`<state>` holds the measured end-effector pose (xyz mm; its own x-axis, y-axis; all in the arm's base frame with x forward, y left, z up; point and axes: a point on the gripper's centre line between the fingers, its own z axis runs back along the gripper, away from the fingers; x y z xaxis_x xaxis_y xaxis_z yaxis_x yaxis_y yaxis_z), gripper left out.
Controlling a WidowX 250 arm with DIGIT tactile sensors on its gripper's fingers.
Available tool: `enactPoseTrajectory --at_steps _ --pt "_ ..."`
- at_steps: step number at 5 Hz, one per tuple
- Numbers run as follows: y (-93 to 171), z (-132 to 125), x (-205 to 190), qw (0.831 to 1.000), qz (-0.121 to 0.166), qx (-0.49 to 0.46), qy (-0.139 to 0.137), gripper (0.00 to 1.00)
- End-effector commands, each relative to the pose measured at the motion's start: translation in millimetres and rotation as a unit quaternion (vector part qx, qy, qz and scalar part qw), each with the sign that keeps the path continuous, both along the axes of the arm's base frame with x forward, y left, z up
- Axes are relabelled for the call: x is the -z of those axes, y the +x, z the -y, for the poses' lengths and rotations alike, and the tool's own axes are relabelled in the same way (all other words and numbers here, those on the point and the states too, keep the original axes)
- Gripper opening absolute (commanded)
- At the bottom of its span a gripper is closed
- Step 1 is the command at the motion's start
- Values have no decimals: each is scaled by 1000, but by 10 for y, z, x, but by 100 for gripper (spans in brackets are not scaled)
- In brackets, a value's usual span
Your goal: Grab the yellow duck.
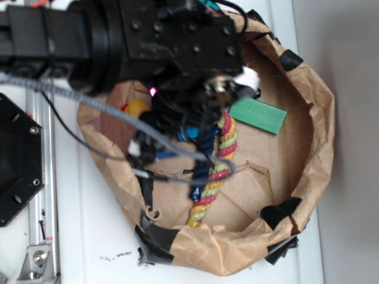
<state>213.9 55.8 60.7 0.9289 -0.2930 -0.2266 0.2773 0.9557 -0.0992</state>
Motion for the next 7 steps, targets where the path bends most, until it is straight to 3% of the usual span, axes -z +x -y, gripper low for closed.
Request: enactPoseTrajectory --at_steps 1,2,3,4,6,7 --pt "11 -56 -50 1000 15 -2 3 100" --pt "11 -56 -50 1000 15 -2 3 100" --pt "-15 -14 265 1000 6 7 -1 100" --pt "29 26 282 999 22 12 -21 0" --pt "94 -17 -97 999 43 -14 -10 0" --pt "261 126 -533 998 67 -2 2 0"
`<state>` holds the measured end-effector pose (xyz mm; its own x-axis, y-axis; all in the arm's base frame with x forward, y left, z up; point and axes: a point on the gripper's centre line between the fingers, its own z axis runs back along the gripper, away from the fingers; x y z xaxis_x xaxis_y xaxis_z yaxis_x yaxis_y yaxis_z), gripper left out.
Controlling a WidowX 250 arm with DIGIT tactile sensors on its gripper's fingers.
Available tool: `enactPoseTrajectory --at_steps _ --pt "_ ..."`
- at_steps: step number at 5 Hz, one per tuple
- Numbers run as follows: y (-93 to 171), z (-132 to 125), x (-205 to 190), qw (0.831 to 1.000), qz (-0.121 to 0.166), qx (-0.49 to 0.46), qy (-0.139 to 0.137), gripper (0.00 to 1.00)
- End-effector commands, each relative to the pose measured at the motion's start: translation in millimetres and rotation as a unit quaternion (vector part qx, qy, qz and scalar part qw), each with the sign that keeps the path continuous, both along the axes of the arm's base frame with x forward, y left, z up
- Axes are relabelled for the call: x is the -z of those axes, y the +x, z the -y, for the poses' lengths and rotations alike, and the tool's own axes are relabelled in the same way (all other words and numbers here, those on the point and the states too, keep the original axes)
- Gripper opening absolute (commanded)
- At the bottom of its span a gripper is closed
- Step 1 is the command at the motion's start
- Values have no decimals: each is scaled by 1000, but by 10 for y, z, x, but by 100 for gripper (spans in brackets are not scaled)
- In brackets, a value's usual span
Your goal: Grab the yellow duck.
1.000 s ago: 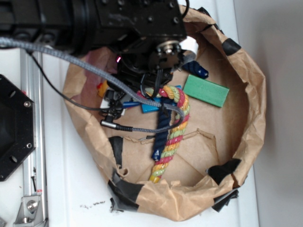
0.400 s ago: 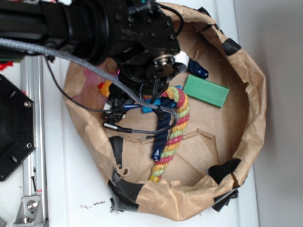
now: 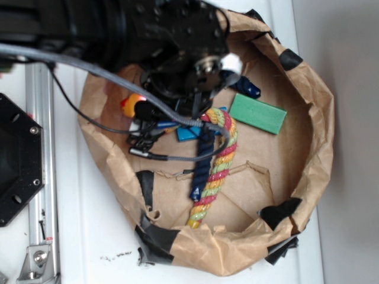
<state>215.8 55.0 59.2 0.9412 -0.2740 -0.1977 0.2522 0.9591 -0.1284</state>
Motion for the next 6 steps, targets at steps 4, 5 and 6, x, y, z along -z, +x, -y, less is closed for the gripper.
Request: enactPoseTrajectory --at_steps 4,5,6 --pt "415 219 -893 996 82 -10 -31 0" --pt "520 454 -1007 996 86 -4 -8 0" --pt "567 672 -1168 989 137 -46 23 0"
